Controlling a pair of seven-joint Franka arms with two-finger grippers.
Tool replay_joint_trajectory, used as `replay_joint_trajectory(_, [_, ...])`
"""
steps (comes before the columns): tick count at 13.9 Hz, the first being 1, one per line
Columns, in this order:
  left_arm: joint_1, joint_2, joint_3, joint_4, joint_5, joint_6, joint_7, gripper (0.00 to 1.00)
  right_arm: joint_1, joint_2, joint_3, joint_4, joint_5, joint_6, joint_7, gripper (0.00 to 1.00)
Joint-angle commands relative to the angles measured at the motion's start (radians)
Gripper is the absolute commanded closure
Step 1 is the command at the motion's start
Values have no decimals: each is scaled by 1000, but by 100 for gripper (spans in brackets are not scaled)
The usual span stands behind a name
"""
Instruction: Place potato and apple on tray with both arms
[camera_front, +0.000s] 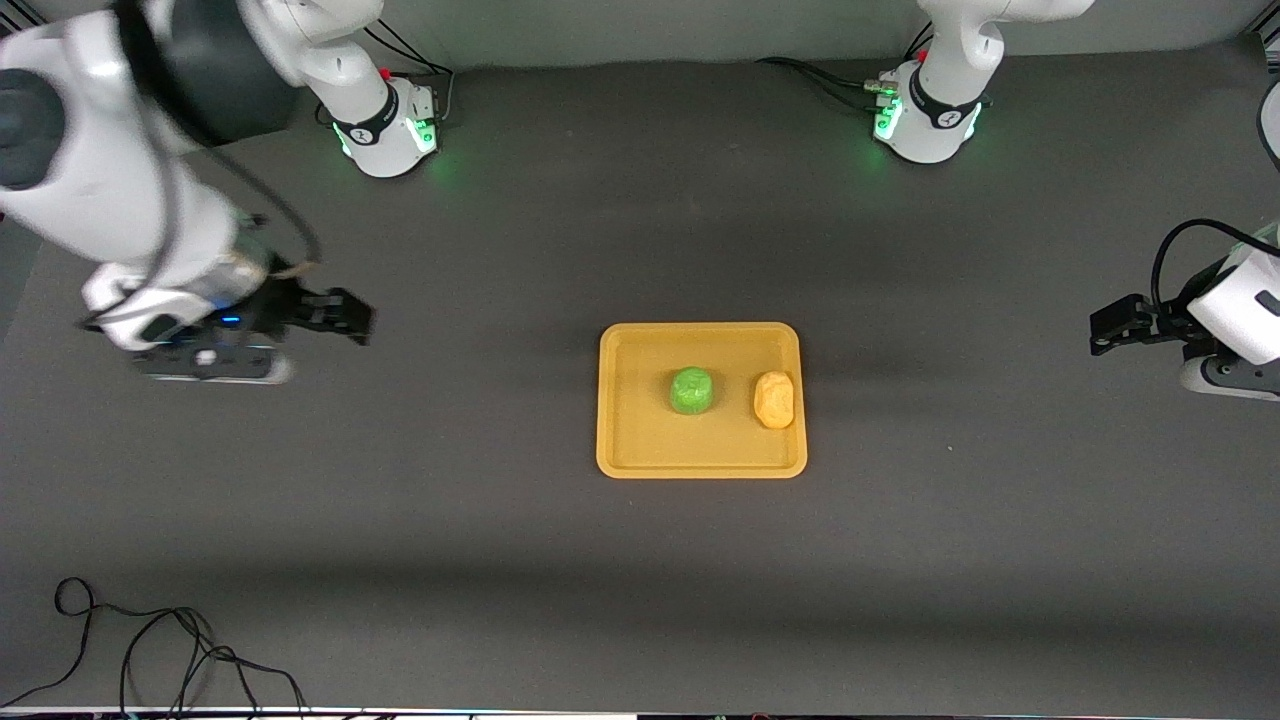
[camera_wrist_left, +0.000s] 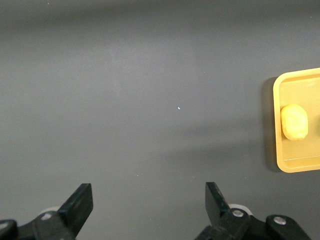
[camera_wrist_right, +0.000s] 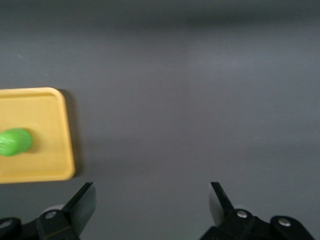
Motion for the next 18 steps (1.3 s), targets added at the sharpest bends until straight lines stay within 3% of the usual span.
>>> replay_joint_trajectory(1, [15, -21, -21, -18, 7, 10, -2, 0, -164, -67, 42, -87, 34, 23, -165, 0])
replay_joint_trajectory(4, [18, -13, -20, -16, 24, 32, 0, 0, -246, -79, 34, -93, 33, 23, -214, 0])
replay_joint_trajectory(8, [20, -12, -18, -19, 31, 27, -4, 0, -243, -136, -21, -145, 33, 26, -279, 0])
replay_joint_trajectory(18, [15, -1, -21, -25, 15, 19, -46, 0, -212, -136, -22, -141, 19, 17, -268, 0])
